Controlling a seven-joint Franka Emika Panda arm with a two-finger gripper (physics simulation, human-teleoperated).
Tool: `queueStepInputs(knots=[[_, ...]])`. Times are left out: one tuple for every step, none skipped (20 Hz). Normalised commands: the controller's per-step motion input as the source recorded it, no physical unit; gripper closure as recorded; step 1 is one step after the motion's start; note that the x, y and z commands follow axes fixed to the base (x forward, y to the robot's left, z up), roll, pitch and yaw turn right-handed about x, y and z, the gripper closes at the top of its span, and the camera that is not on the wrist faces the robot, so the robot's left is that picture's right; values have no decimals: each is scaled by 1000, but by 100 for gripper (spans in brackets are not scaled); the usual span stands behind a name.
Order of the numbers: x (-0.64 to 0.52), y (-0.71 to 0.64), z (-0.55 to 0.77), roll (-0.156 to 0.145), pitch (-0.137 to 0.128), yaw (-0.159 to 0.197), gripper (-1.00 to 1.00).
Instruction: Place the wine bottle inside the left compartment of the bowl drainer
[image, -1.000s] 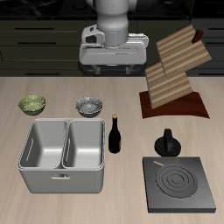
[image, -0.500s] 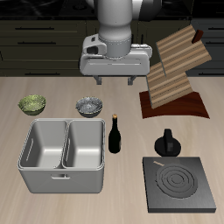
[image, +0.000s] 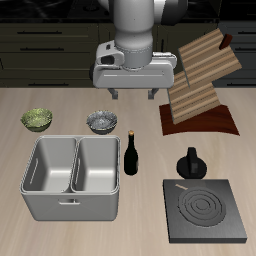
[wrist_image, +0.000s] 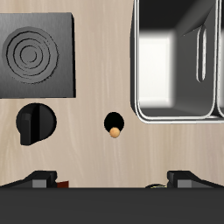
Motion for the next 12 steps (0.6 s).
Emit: queueStepInputs(knots=[[-1,-8,-305,1,22,3,-100],[35,41,-262,-10,-47,81,-100],[67,4,-194,14,-6,63,-100],[104,-156,-294,-67,51,-25,-100],[113,-27,-265,-6,-18,41,-100],[141,-116,-364,1,48,-3,-100],[103,-138,-333,-50,31,9,-100],[33,-8,-201,-4,18,-5,-100],[59,-150,-548,-11,49,-54,-100],[27,-2,-454,1,24,-17,-100],[45,-17,-455,4,35,26,-100],[15,-18,-488,-13,69,-71,-100]])
